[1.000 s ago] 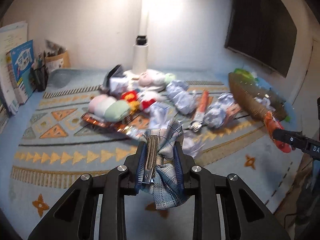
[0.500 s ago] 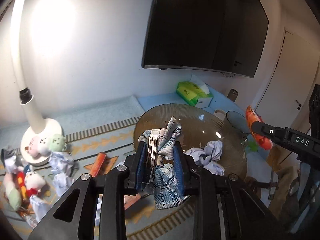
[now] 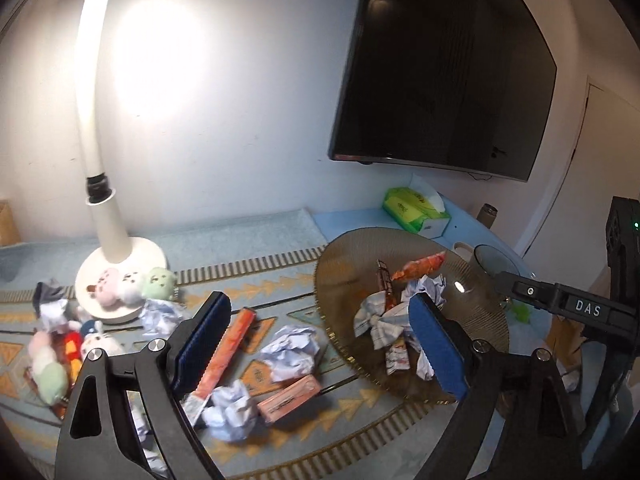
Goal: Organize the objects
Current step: 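Drop the hair bow and red candy bag into the woven bowl, then return both grippers to the desk and grasp the snack stick with the left gripper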
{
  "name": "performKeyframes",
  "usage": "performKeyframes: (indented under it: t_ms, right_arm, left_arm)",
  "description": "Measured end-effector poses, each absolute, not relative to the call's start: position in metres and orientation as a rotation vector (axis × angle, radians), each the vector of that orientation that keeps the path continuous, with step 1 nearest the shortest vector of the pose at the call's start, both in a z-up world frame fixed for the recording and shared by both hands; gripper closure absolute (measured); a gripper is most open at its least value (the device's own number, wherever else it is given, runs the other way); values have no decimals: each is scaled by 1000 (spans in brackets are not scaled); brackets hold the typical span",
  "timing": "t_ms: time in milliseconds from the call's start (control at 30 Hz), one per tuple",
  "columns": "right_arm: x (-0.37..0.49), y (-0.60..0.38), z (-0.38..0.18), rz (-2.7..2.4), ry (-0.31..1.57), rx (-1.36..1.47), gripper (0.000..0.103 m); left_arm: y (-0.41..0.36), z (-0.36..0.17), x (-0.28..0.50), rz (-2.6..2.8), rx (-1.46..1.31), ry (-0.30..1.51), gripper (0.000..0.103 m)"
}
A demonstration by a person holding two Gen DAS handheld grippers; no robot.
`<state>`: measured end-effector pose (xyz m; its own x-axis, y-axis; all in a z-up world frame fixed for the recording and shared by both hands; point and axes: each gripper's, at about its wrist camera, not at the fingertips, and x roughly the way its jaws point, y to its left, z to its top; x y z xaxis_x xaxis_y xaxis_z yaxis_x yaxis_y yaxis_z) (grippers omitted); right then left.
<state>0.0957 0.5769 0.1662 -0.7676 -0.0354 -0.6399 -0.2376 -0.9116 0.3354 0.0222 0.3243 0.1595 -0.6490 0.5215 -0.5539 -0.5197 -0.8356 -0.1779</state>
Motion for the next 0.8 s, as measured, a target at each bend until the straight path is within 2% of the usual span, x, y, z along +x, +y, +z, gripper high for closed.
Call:
performKeyframes:
  t_ms: [200,300,333,500,633,800]
  right_arm:
    - [114,469,166,2997,344,-1061,33]
    - [115,422,149,3036,182,-1076,15]
    - [113,412,140,3042,180,-1091,10]
    - [93,389,85,3008,336,-1254,10]
    - [85,387,58,2944,360,-1294,10]
    - [78,395,52,2884,404,-1322,10]
  left_arm:
    - [213,157,48,2629,-796,-48,13]
    - [148,149,57,2766,-804,-138,9]
    - [131,144,58,2818,-816,-131,8]
    - [69,87,54,2933,-1010,-42,8]
    - [46,49,52,2949,-1088,-54,7]
    - [34,37,43,2911,-1220,-168,7]
